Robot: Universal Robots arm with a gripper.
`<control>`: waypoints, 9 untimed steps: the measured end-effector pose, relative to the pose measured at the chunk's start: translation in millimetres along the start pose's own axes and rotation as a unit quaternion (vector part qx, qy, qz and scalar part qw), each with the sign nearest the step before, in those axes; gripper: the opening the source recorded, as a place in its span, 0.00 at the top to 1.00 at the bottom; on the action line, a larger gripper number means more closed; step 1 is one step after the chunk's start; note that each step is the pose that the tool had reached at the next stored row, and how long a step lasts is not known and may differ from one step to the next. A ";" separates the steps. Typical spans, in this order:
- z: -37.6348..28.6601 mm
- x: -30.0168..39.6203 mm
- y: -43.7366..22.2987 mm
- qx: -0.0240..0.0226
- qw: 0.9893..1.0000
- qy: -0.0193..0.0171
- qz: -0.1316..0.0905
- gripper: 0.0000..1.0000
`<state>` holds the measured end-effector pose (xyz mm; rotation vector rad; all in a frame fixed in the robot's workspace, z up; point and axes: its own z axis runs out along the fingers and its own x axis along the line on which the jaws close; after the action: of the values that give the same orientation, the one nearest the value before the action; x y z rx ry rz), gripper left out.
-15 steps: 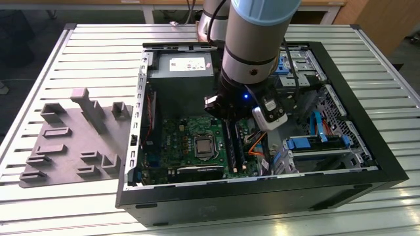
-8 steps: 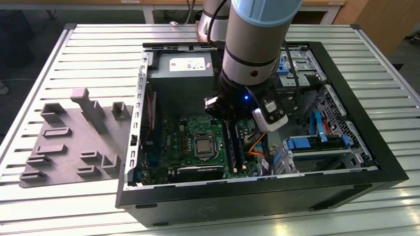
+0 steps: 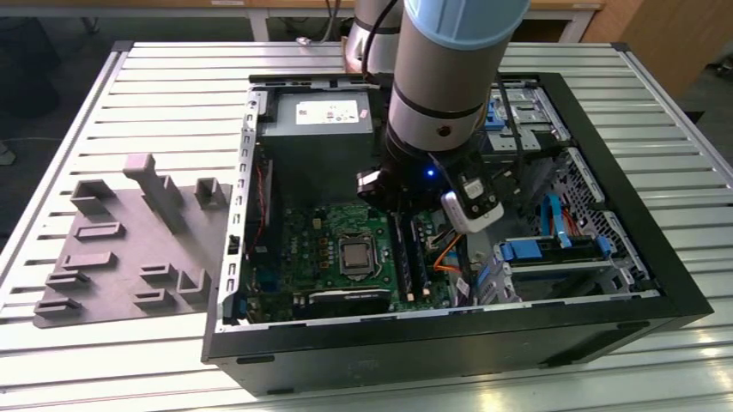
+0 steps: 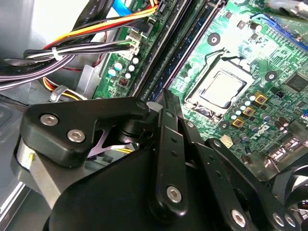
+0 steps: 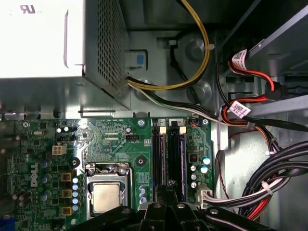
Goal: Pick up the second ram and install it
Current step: 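Press down the second ram until it locks into place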
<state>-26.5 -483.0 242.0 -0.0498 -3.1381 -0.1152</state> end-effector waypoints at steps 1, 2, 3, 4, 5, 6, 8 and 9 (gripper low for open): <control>0.0 0.0 -0.5 0.000 1.000 0.000 0.000 0.89; -0.1 0.0 -1.0 0.000 1.000 0.000 0.000 0.89; -0.1 0.0 -1.5 0.000 1.000 0.000 0.000 0.89; -0.1 -0.1 -2.1 0.000 1.000 0.000 0.000 0.89; -0.2 -0.1 -2.6 0.000 1.000 0.000 0.000 0.89; -0.2 -0.1 -3.2 0.000 1.000 0.000 0.000 0.89; -0.3 -0.1 -4.3 0.000 1.000 0.000 0.000 0.89; -0.4 -0.1 -4.9 0.000 1.000 0.000 0.000 0.89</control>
<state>-26.6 -487.9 242.0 -0.0498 -3.1381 -0.1150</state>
